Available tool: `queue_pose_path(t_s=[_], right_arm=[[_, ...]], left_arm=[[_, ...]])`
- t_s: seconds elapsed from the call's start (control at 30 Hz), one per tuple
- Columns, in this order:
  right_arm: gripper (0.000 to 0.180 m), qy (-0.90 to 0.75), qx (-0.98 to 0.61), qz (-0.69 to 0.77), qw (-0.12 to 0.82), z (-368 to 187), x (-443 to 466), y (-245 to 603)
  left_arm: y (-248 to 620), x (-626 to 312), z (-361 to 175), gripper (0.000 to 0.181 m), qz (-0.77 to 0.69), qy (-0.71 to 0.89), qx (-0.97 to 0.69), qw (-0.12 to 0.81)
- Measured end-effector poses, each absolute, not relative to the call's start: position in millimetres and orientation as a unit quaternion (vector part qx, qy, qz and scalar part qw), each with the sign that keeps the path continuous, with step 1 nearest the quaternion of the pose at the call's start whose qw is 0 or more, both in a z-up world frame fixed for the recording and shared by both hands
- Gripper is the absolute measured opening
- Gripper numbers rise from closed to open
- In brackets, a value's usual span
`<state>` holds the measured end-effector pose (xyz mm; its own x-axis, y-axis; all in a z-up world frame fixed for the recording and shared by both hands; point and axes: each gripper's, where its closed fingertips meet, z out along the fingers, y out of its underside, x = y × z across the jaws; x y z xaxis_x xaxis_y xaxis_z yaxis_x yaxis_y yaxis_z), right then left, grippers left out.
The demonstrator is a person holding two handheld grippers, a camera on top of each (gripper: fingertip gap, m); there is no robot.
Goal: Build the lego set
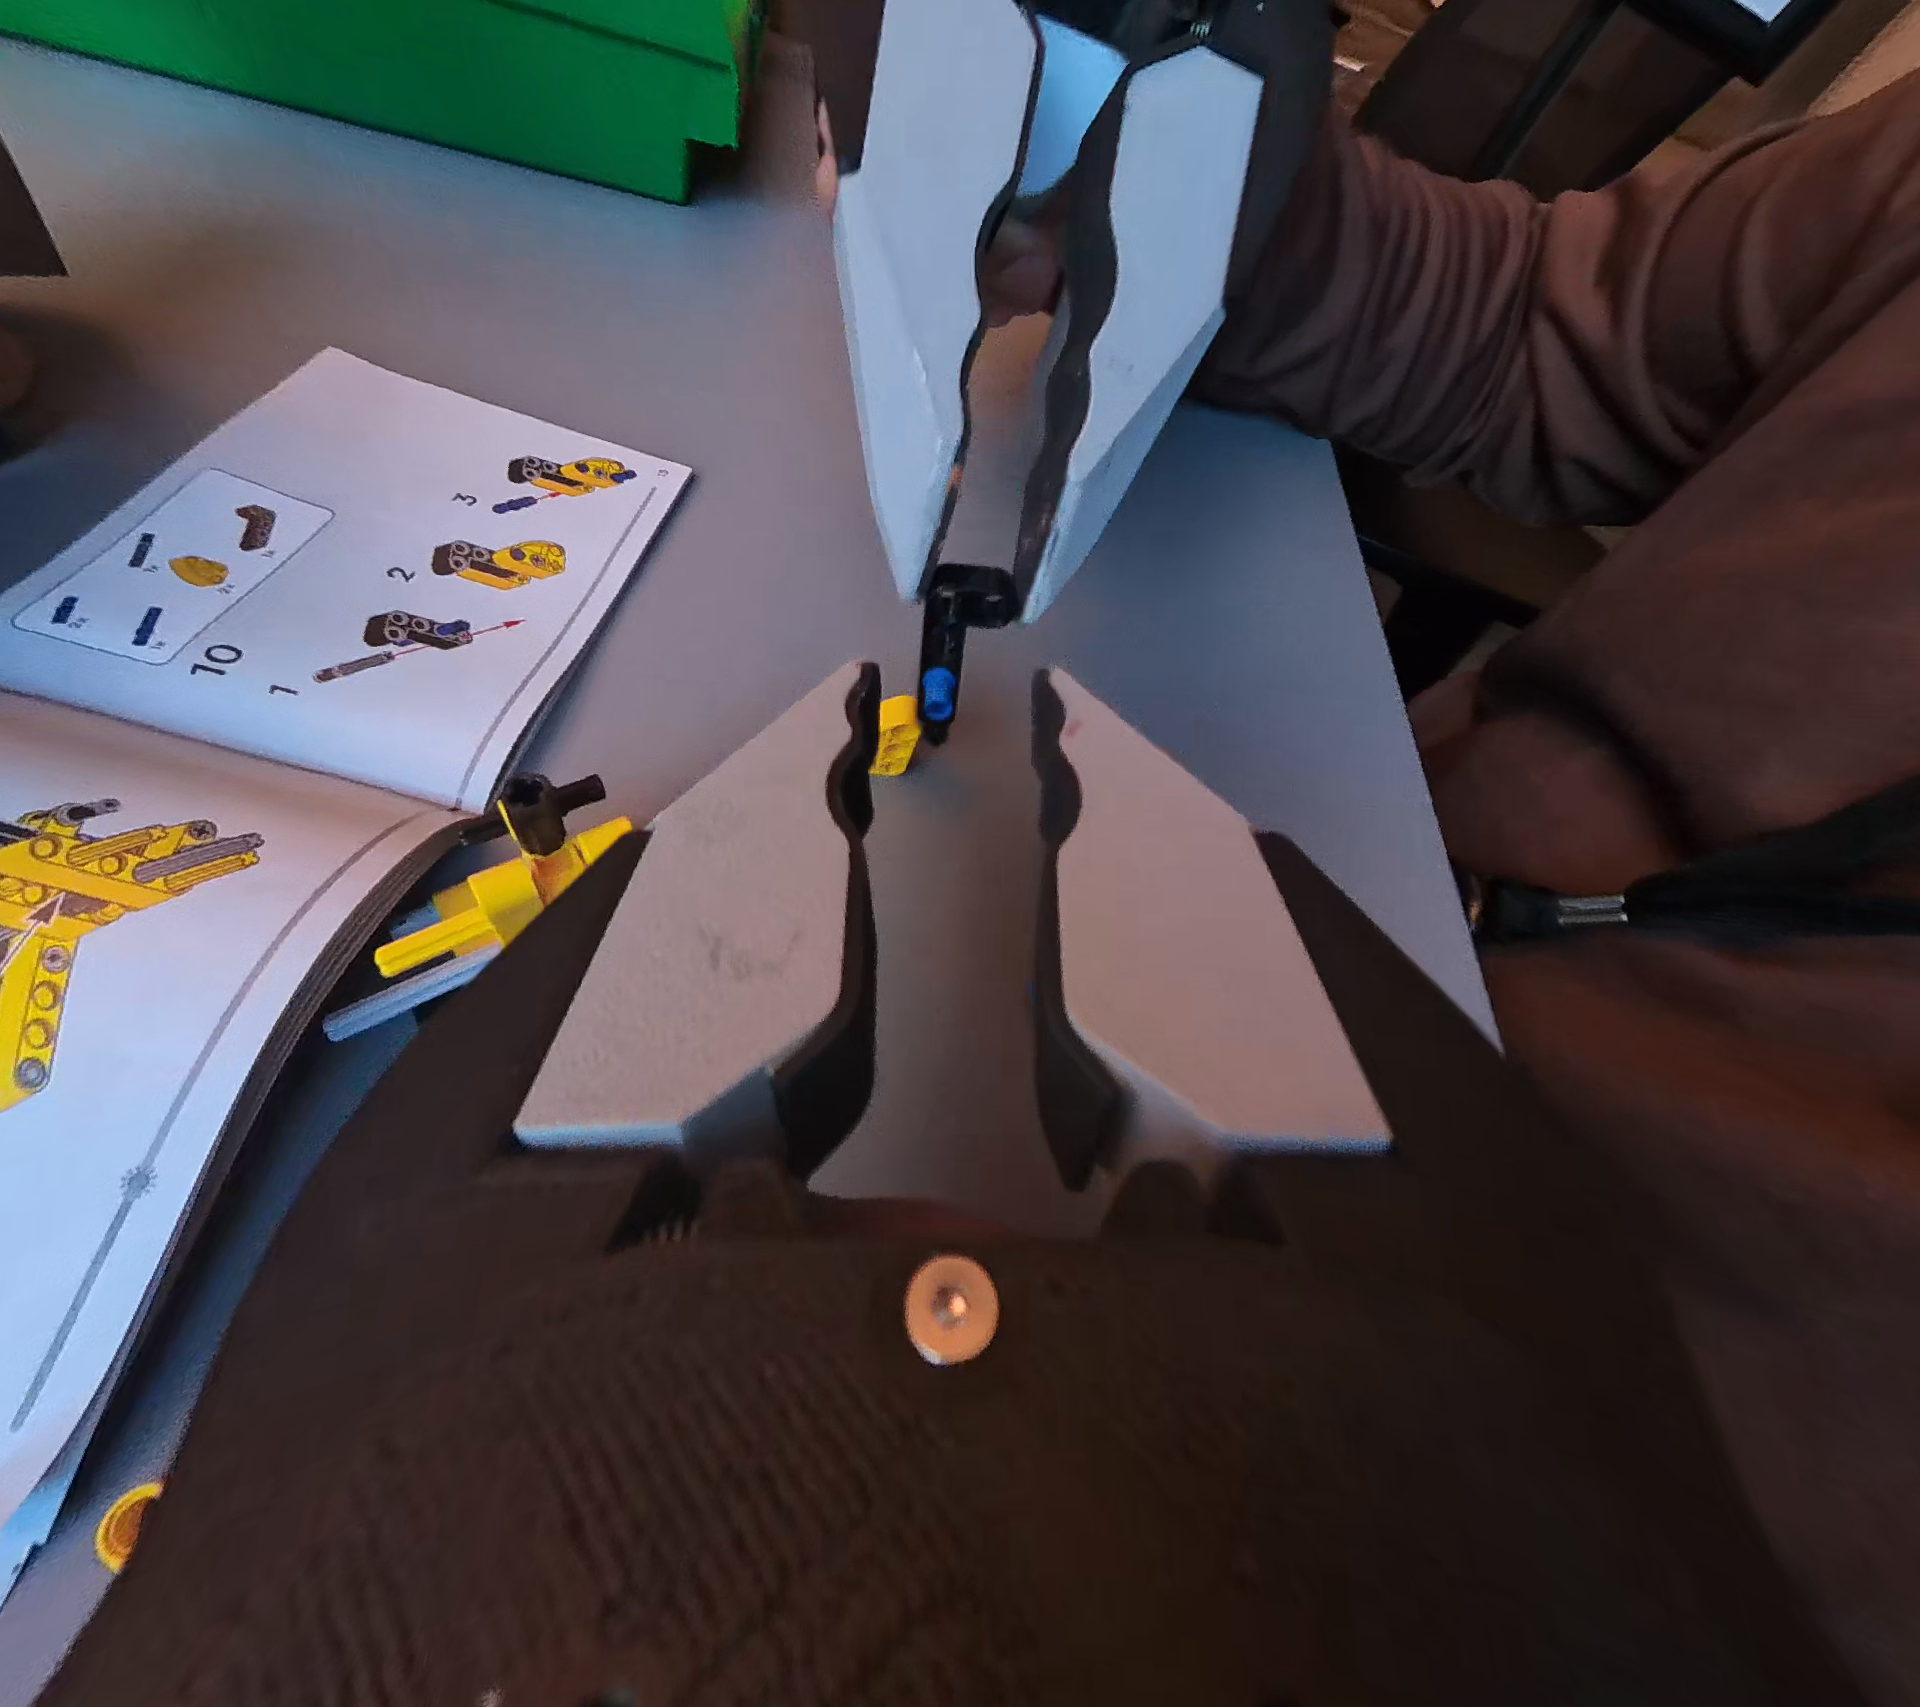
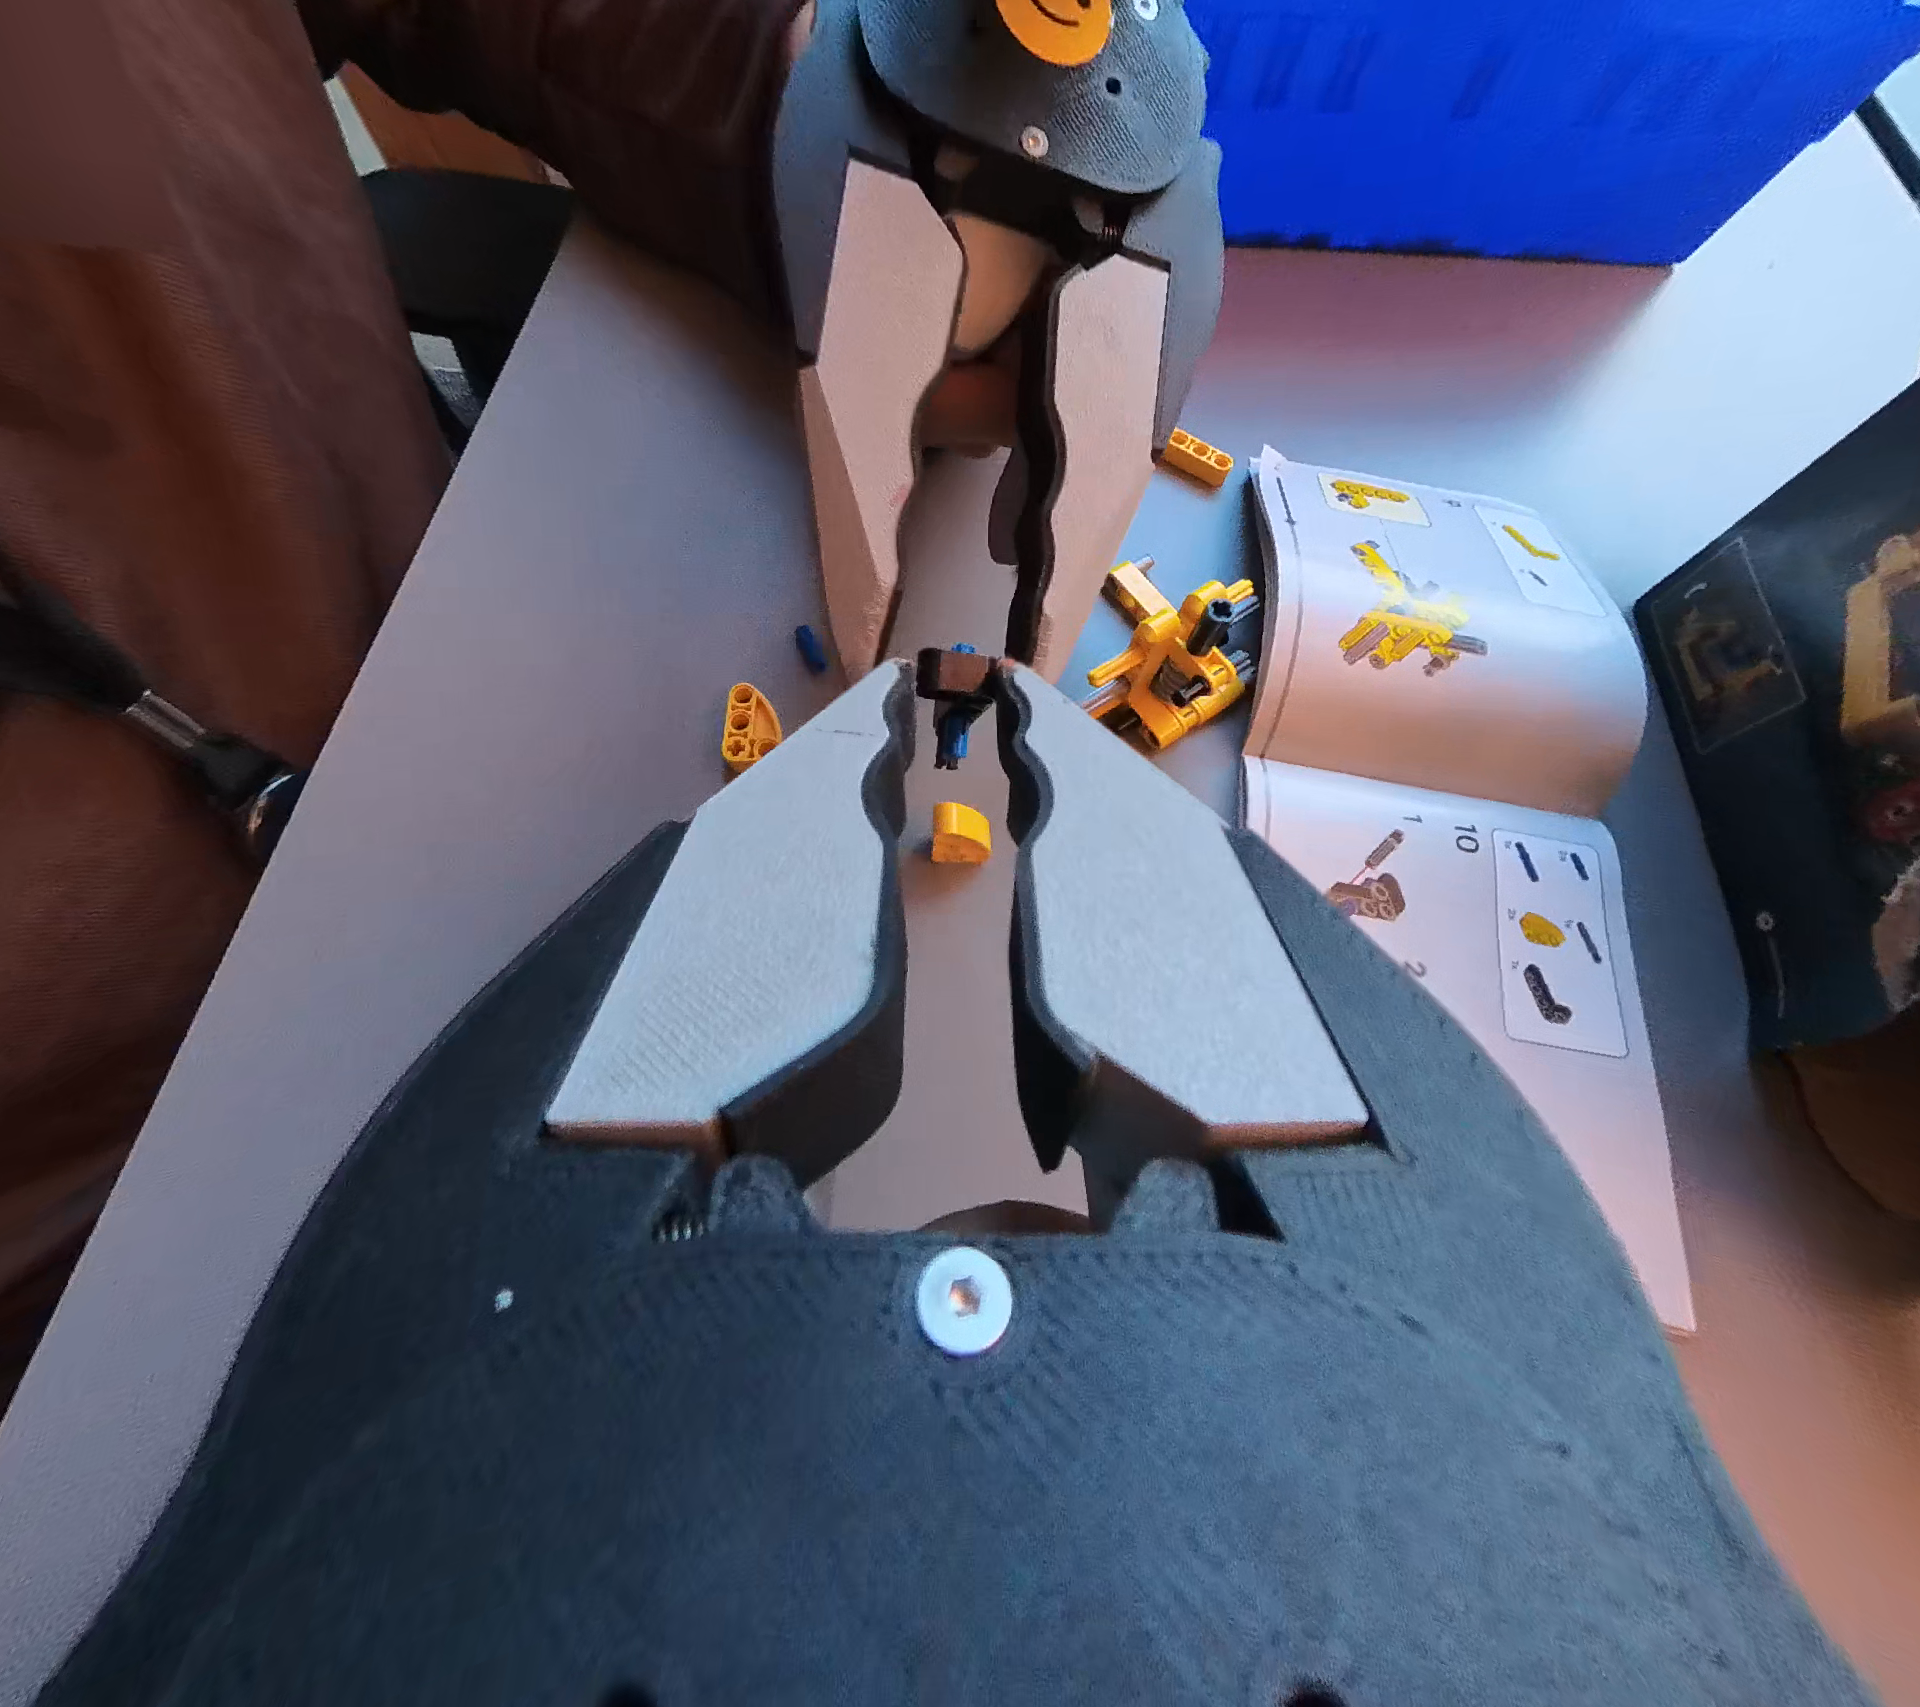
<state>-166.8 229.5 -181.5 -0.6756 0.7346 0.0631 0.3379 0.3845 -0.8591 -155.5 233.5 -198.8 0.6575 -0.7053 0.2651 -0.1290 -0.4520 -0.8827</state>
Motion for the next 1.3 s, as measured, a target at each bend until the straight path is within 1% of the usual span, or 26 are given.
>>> queue_pose_path(t_s=[0.1, 0.17, 0.4, 0.53, 0.63, 0.7, 0.9, 1.0, 1.3], right_arm=[[0.012, -0.799, -0.335, 0.448, 0.221, -180.0, -165.5, 229.9], [0.012, -0.801, -0.334, 0.444, 0.222, -180.6, -165.7, 229.0], [0.012, -0.794, -0.345, 0.447, 0.224, -181.0, -171.3, 228.0], [0.020, -0.776, -0.365, 0.467, 0.216, -178.1, -172.0, 235.0], [0.018, -0.764, -0.371, 0.486, 0.206, -175.0, -172.5, 234.4], [0.010, -0.767, -0.369, 0.482, 0.207, -176.9, -172.4, 233.5], [0.014, -0.768, -0.370, 0.482, 0.200, -180.1, -172.5, 231.3], [0.011, -0.771, -0.370, 0.480, 0.198, -183.3, -173.1, 230.8], [0.011, -0.773, -0.369, 0.480, 0.191, -187.0, -173.3, 229.0]], left_arm=[[232.9, -155.3, -197.2, 0.011, -0.311, 0.274, -0.785, 0.461], [234.4, -156.5, -197.9, 0.007, -0.292, 0.280, -0.785, 0.468], [238.4, -160.0, -198.1, 0.005, -0.258, 0.284, -0.787, 0.483], [240.9, -164.2, -192.6, 0.004, -0.269, 0.266, -0.783, 0.493], [241.7, -164.8, -194.8, 0.005, -0.260, 0.268, -0.787, 0.491], [241.5, -163.9, -195.9, 0.004, -0.256, 0.271, -0.787, 0.491], [241.5, -163.5, -196.3, 0.004, -0.259, 0.271, -0.787, 0.490], [241.2, -163.2, -197.6, 0.004, -0.256, 0.273, -0.789, 0.487], [240.4, -162.7, -201.7, 0.004, -0.237, 0.285, -0.795, 0.481]])
